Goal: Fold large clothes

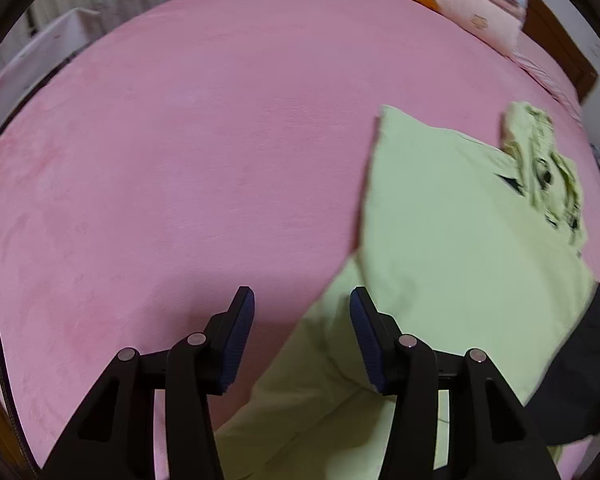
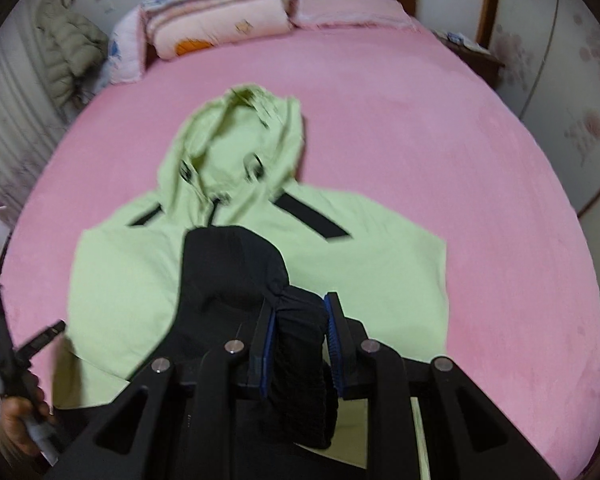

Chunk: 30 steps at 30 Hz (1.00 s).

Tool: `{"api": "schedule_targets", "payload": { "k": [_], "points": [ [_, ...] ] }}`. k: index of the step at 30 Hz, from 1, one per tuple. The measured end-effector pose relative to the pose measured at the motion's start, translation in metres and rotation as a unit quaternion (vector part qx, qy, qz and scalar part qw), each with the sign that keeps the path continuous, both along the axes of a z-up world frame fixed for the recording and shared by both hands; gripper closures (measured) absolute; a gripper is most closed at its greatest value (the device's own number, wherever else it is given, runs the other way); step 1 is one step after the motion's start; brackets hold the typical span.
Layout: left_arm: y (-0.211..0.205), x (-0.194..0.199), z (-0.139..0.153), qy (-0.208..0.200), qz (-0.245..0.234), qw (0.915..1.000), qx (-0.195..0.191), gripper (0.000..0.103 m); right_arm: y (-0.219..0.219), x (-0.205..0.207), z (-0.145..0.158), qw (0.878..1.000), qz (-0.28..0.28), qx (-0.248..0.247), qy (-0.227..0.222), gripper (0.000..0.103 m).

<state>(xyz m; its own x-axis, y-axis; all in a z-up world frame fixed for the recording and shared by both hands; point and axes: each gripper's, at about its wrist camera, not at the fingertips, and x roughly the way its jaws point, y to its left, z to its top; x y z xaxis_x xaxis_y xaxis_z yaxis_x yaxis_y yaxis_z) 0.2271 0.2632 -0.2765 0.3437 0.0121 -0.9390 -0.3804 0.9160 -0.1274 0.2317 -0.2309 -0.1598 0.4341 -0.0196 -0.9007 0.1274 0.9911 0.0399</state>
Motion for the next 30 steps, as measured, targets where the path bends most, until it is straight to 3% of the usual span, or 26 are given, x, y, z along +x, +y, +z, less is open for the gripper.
{"api": "schedule_targets", "payload": {
  "k": [2, 5, 7, 10, 12, 13, 20, 27, 30],
  "points": [
    [-0.004, 0.007, -0.004, 0.010, -0.032, 0.9994, -0.014, 0.054, -0.004, -0.002, -0.012, 1.000, -0.004, 0.010, 0.011, 0.081],
    [-0.008, 0.032, -0.005, 0.000, -0.069, 0.9976, -0.003, 0.053, -0.011, -0.001, -0.030, 1.000, -0.011, 0.010, 0.016, 0.081],
    [-0.009, 0.055, -0.007, -0.007, -0.090, 0.9959, -0.006, 0.048, -0.017, -0.001, -0.042, 1.000, -0.019, 0.007, 0.020, 0.081],
    [-0.007, 0.083, -0.022, 0.005, -0.116, 0.9931, -0.016, 0.050, -0.026, 0.000, -0.064, 0.999, -0.033, 0.007, 0.030, 0.081],
    [-0.012, 0.107, -0.032, 0.004, -0.132, 0.9902, -0.045, 0.091, -0.032, 0.000, -0.076, 0.998, -0.041, 0.012, 0.038, 0.081],
    [-0.014, 0.114, -0.034, 0.010, -0.136, 0.9899, -0.038, 0.097, -0.033, 0.002, -0.080, 0.998, -0.043, 0.014, 0.041, 0.081],
    [-0.012, 0.116, -0.021, -0.011, -0.193, 0.9811, -0.007, 0.100, -0.027, 0.001, -0.074, 0.999, -0.041, 0.001, 0.003, 0.081],
    [-0.018, 0.117, -0.034, 0.004, -0.225, 0.9735, 0.042, 0.100, -0.019, 0.015, -0.111, 0.999, -0.032, -0.025, 0.033, 0.080],
    [-0.014, 0.117, -0.028, 0.005, -0.210, 0.9774, 0.022, 0.097, -0.020, 0.017, -0.114, 0.998, -0.036, -0.027, 0.038, 0.080]
  ]
}}
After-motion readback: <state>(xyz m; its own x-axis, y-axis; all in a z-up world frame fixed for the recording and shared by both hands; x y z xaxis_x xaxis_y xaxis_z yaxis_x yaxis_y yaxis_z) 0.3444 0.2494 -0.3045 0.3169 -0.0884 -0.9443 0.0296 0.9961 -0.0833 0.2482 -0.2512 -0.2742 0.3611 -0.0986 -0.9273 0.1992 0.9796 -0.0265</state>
